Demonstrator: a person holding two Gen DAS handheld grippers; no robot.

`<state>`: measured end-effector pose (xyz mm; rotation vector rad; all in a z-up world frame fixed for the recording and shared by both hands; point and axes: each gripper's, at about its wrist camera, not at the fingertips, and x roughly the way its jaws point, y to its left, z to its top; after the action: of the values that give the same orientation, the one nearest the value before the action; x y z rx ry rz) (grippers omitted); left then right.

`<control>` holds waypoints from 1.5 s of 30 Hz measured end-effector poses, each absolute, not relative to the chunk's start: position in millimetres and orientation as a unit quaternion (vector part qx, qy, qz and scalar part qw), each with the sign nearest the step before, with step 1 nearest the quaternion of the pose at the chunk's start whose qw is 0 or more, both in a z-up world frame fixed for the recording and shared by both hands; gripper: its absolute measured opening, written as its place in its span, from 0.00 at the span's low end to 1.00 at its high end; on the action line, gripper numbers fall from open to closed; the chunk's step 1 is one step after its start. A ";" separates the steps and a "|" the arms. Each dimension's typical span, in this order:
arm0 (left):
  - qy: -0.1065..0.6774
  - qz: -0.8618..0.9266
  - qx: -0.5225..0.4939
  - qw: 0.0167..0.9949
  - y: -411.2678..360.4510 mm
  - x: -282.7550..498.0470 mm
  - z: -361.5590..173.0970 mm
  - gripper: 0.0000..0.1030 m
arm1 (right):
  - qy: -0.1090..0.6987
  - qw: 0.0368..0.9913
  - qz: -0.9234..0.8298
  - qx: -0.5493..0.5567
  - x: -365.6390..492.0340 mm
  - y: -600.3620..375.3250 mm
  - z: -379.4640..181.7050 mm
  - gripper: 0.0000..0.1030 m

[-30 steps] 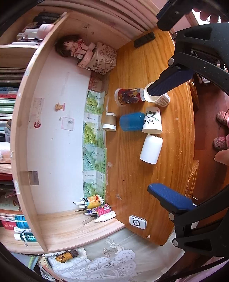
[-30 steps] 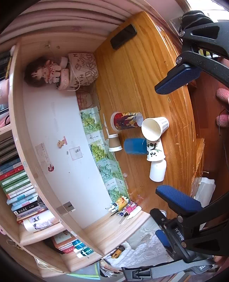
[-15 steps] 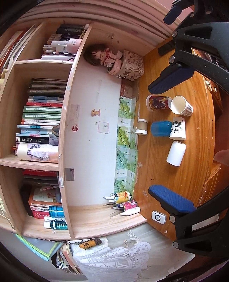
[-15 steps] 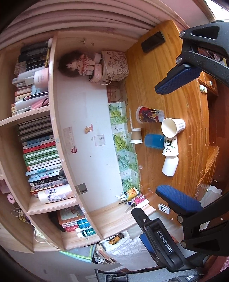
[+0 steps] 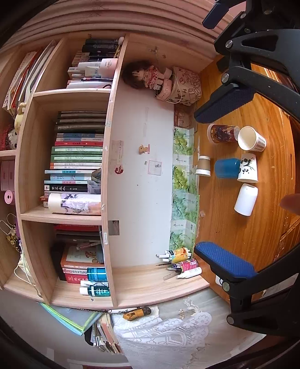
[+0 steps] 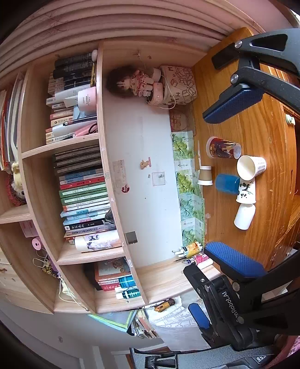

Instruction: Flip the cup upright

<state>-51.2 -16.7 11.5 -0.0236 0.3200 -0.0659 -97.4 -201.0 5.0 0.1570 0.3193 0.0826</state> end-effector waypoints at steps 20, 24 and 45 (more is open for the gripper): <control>0.139 -0.024 -0.007 0.990 -18.5 -48.7 15.7 1.00 | 0.161 0.982 0.063 0.074 -85.7 -198.6 3.7 1.00; 0.137 -0.024 -0.008 0.990 -19.6 -46.1 16.8 1.00 | 0.162 0.982 0.067 0.072 -82.9 -198.2 3.6 1.00; 0.133 -0.020 -0.010 0.991 -23.5 -30.9 20.2 1.00 | 0.174 0.979 0.080 0.074 -63.2 -200.9 0.1 1.00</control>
<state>-30.9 -23.5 20.2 -0.0209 0.2667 -0.0400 -63.2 -200.9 0.1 0.1484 0.3507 0.1611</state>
